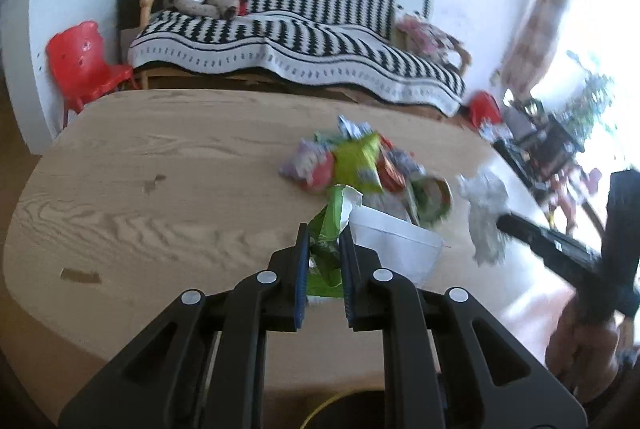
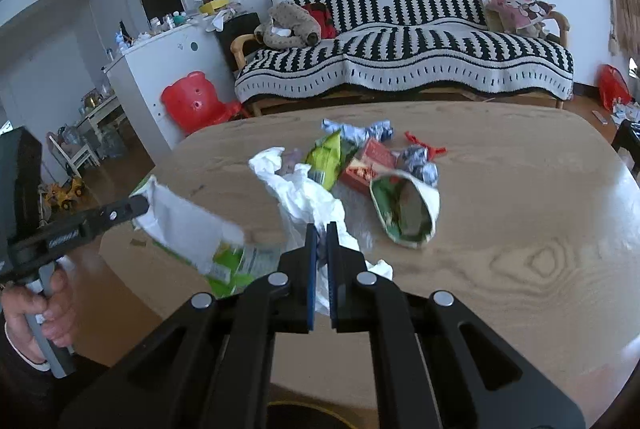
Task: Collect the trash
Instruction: 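Carry the paper box and tissue to the black bin with both tools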
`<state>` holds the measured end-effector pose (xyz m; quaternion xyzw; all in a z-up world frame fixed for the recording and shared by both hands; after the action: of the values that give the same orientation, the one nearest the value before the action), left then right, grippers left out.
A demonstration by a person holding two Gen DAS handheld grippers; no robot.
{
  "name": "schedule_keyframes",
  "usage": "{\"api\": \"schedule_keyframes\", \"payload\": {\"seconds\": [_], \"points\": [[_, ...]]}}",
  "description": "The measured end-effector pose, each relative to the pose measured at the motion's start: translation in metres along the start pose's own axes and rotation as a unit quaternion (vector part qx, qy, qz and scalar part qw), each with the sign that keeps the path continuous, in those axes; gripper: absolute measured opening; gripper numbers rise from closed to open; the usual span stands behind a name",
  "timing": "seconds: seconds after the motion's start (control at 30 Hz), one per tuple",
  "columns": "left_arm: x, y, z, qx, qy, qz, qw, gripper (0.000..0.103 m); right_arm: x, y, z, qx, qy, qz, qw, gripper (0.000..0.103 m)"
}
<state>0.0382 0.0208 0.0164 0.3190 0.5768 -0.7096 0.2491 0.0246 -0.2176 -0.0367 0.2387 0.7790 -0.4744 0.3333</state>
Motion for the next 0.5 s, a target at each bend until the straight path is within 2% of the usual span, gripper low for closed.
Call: {"api": "schedule_keyframes", "payload": {"seconds": [0.13, 0.23, 0.4, 0.5], "points": [[0.043, -0.018, 0.016, 0.010, 0.036, -0.019, 0.9991, 0.014, 0.032, -0.018, -0.003, -0.001, 0.001, -0.012, 1.000, 0.006], [0.083, -0.022, 0.025, 0.027, 0.046, -0.052, 0.9972, 0.014, 0.059, -0.030, -0.005, -0.007, 0.008, -0.027, 1.000, 0.006], [0.131, -0.028, 0.040, 0.036, 0.068, -0.086, 0.9934, 0.014, 0.122, -0.049, -0.020, -0.013, 0.003, -0.063, 0.998, 0.006], [0.161, -0.025, 0.053, 0.040, 0.089, -0.113, 0.9888, 0.014, 0.165, -0.049, -0.024, -0.010, 0.002, -0.101, 0.995, 0.006]]}}
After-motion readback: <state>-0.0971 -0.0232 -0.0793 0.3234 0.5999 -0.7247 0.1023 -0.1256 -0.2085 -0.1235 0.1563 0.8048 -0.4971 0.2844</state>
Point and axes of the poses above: each gripper's, at about its wrist camera, not at the fingertips, and y roughly the way its jaws point, z to its right, x to its underside, the point moved 4 cm from there along y, roughly the way its jaws point, and after that the axes turned 7 degrees about y, right-handed, at the moved point
